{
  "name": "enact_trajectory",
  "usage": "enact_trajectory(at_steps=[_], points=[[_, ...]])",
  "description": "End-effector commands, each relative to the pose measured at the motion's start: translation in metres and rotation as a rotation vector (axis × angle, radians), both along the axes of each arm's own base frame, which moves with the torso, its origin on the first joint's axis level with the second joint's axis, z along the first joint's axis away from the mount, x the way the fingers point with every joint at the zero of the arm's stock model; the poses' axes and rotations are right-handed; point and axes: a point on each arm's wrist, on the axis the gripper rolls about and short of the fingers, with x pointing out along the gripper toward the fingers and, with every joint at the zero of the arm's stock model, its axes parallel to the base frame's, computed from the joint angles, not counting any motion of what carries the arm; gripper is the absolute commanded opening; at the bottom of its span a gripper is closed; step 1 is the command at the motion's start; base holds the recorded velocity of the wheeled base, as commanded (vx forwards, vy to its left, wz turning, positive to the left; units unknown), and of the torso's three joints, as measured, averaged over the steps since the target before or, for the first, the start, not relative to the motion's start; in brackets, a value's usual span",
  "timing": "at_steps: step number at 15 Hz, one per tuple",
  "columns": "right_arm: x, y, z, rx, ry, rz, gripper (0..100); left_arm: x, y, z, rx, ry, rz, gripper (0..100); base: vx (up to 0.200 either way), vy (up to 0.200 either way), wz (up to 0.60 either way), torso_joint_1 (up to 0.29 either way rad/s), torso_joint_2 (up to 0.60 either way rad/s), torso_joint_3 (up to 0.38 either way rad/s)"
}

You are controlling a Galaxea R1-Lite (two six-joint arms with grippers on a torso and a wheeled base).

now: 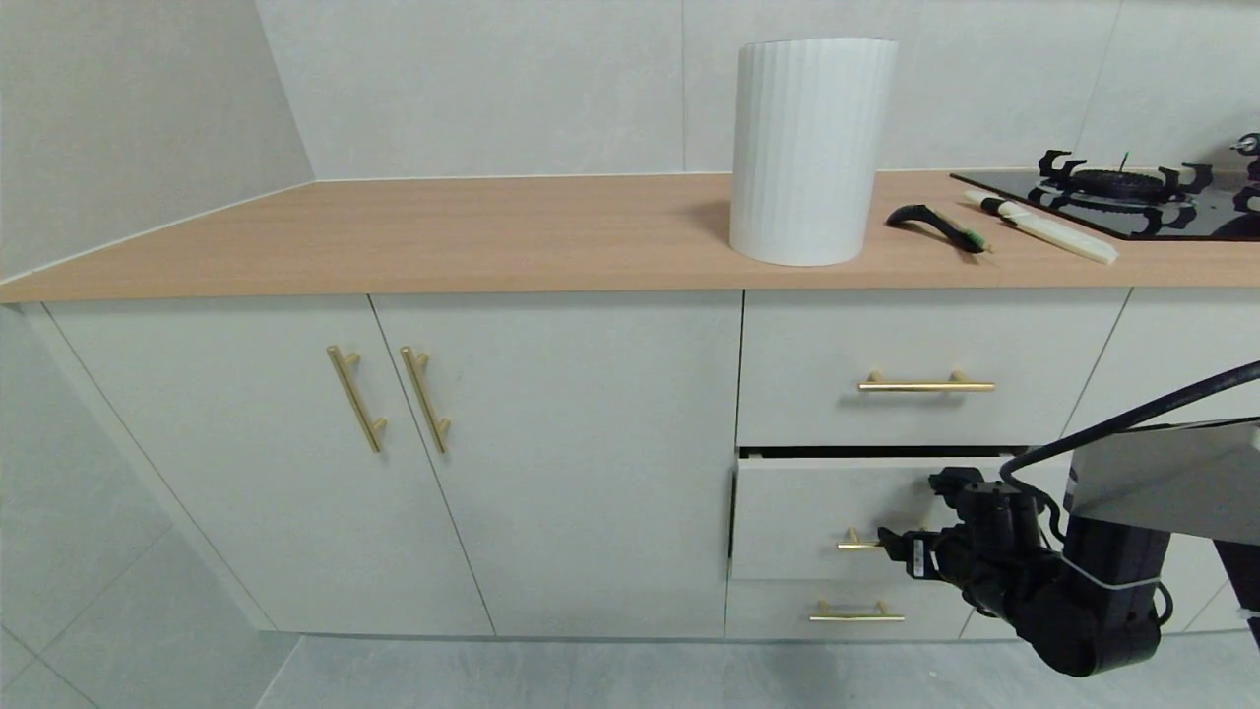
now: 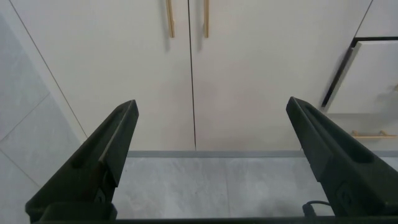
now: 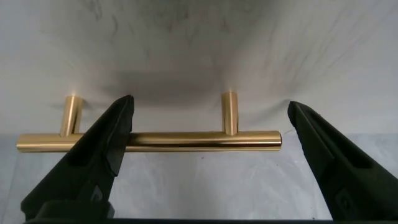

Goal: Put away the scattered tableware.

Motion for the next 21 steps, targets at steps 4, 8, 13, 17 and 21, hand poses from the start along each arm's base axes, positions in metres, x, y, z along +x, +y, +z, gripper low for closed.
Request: enact_trajectory(at_steps=[4,8,13,17,21], points=[[-0.076,0.018,0.123,0.002,0.037,0.127,100,0.000,0.000,0.000,0.000,0.001,0.000,100,0.000,0.000,0.00,0.000,0.00,0.000],[-0.104,0.022,0.185,0.046,-0.080,0.187,100,0.000,0.000,0.000,0.000,0.001,0.000,100,0.000,0.000,0.00,0.000,0.00,0.000],[-0.074,0.032,0.143,0.020,-0.026,0.166,100,0.000,0.000,0.000,0.000,0.001,-0.001,100,0.000,0.000,0.00,0.000,0.00,0.000],[-0.049,0.035,0.093,-0.013,-0.058,0.090,100,0.000,0.000,0.000,0.000,0.001,-0.001,100,0.000,0.000,0.00,0.000,0.00,0.000],[-0.046,0.036,0.081,-0.015,-0.063,0.092,100,0.000,0.000,0.000,0.000,0.001,-0.001,100,0.000,0.000,0.00,0.000,0.00,0.000]])
